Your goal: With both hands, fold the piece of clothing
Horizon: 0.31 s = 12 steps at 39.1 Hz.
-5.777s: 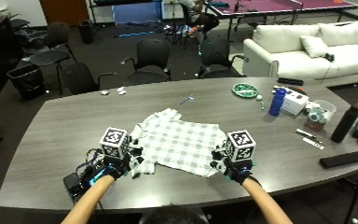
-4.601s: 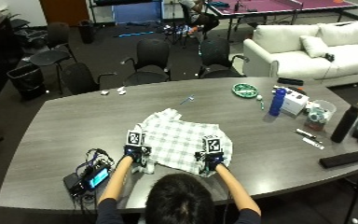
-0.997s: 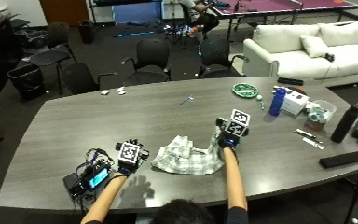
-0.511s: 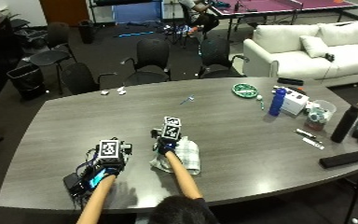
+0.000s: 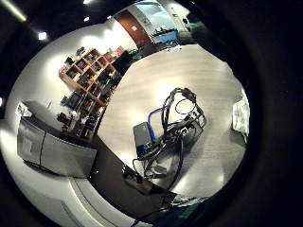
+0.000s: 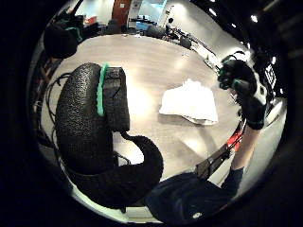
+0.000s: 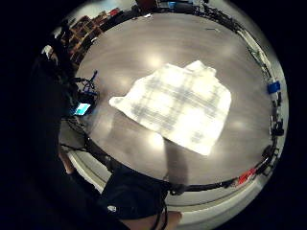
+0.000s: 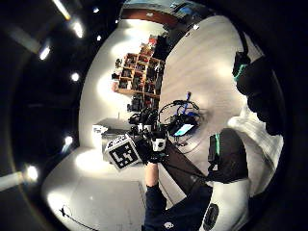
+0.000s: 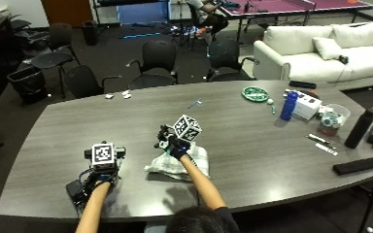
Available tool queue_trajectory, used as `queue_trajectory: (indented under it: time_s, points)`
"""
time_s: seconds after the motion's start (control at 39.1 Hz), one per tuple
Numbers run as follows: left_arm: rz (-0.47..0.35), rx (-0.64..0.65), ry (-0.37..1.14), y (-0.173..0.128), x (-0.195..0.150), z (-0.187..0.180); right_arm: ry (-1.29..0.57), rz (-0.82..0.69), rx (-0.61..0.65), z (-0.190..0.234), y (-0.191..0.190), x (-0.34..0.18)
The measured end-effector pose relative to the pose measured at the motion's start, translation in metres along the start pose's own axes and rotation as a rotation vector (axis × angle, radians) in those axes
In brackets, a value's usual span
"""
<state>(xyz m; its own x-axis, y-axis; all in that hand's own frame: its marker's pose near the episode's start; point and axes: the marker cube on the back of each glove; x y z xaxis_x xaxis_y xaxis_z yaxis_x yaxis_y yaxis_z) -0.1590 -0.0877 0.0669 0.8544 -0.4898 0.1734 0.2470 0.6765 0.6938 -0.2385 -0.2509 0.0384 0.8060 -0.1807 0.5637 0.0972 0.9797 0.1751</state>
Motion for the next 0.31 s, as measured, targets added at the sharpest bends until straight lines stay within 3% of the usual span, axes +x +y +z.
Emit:
queue_trajectory:
  time_s: [0.15,0.31]
  points:
    - [-0.013,-0.374,0.000,0.037,0.007,-0.005,0.042,0.046,0.027,-0.018,0.007,0.011]
    - [-0.019,-0.432,0.060,0.033,0.018,0.003,0.106,0.058,0.053,-0.018,0.000,0.030]
